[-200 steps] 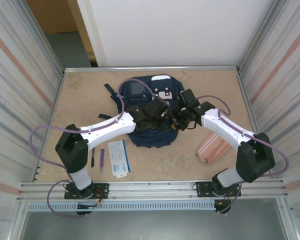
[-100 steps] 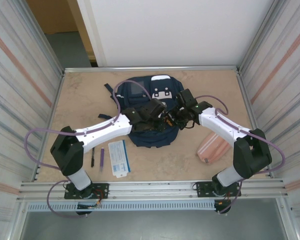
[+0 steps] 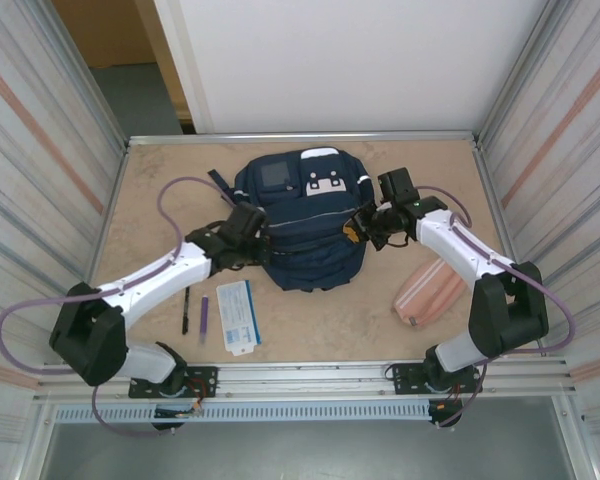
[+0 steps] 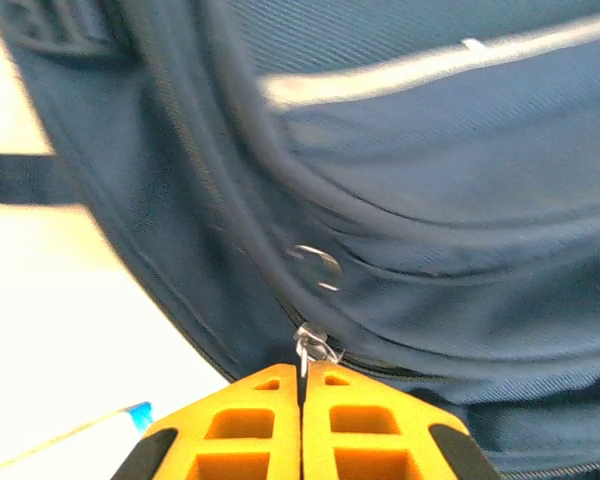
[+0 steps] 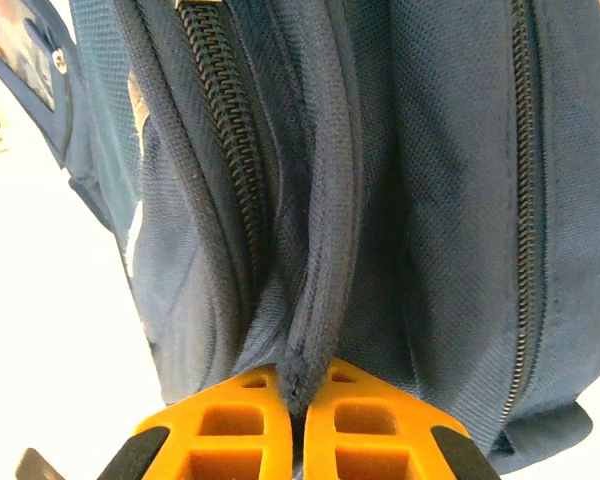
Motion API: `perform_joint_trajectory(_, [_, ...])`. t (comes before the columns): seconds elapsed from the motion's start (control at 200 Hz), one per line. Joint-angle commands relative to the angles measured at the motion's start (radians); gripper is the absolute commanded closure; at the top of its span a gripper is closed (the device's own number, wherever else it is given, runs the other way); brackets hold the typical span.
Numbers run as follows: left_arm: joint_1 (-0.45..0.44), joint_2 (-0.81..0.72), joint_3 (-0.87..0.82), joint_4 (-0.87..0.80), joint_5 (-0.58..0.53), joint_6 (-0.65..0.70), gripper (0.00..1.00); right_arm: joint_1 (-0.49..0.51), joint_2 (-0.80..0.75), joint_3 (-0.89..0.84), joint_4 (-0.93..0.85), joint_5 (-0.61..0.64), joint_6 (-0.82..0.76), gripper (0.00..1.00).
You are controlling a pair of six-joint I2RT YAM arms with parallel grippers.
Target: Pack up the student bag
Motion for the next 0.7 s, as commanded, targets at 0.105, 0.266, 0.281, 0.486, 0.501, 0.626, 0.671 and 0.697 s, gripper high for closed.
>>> perform_joint_trajectory(0.105, [-0.010,-0.072,0.046,0.016,0.063,0.028,1.00,-0.056,-0.009,0.034,-0.060,0.007,-0.107,0.64])
perform_joint_trajectory(0.266, [-0.083,-0.007,0.083,0.099,0.133,-0.018,1.00,0.034,-0.066,-0.008,-0.078,0.071,0.032,0.30])
perform_joint_trajectory(0.281, [-0.090,0.000,0.087,0.107,0.139,-0.022,1.00,0.050,-0.073,-0.010,-0.086,0.086,0.047,0.29])
perform_joint_trajectory(0.486, [-0.152,0.081,0.179,0.143,0.192,-0.044,1.00,0.216,-0.096,-0.018,-0.098,0.215,0.235,0.26])
perform_joint_trajectory(0.501, [-0.155,0.084,0.182,0.147,0.193,-0.042,1.00,0.220,-0.094,-0.016,-0.095,0.221,0.239,0.26])
perform_joint_trajectory(0.626, [-0.156,0.103,0.192,0.148,0.202,-0.046,1.00,0.235,-0.032,0.018,-0.096,0.262,0.240,0.30])
perform_joint_trajectory(0.671, [-0.156,0.097,0.186,0.148,0.205,-0.046,1.00,0.233,-0.008,0.020,-0.078,0.265,0.240,0.34])
perform_joint_trajectory(0.697, [-0.157,0.092,0.179,0.153,0.204,-0.045,1.00,0.232,0.003,0.020,-0.061,0.263,0.240,0.41])
